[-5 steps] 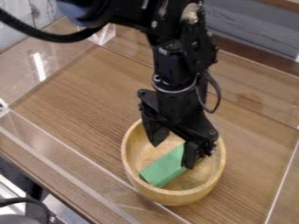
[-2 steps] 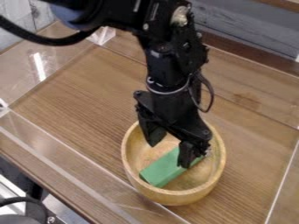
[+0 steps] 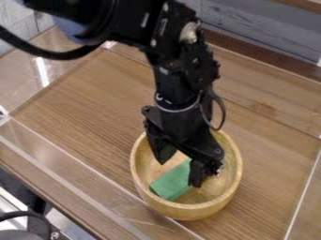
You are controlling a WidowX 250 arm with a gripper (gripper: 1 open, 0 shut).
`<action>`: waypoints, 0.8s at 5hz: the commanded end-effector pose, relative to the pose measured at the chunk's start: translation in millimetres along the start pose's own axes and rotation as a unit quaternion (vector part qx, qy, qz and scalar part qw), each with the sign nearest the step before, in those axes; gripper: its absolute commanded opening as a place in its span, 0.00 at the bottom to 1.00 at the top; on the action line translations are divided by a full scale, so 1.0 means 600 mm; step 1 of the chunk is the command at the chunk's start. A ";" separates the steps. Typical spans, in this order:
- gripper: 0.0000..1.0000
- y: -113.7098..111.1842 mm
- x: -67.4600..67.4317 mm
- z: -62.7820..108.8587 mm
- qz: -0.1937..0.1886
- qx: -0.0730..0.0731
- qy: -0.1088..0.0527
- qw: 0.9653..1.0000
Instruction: Remove the green block from inside the brown bowl and put it on the table
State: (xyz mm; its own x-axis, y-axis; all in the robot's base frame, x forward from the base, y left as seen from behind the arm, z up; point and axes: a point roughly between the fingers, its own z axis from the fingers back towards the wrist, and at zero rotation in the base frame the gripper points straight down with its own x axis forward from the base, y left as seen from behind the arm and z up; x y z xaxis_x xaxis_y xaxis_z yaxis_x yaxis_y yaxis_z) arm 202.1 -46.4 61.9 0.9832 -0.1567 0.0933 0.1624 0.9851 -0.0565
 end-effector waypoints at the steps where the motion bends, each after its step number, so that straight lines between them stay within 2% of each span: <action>1: 1.00 -0.002 0.007 -0.003 -0.002 0.000 -0.014 1.000; 3: 1.00 -0.003 0.005 -0.031 0.001 0.002 -0.014 1.000; 4: 0.00 -0.003 0.005 -0.041 0.004 0.001 -0.015 1.000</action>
State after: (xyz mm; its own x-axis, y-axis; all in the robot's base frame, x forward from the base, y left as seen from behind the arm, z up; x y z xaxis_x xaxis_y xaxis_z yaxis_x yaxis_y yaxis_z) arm 201.6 -48.4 32.4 0.9852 -0.1424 0.0951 0.1479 0.9875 -0.0542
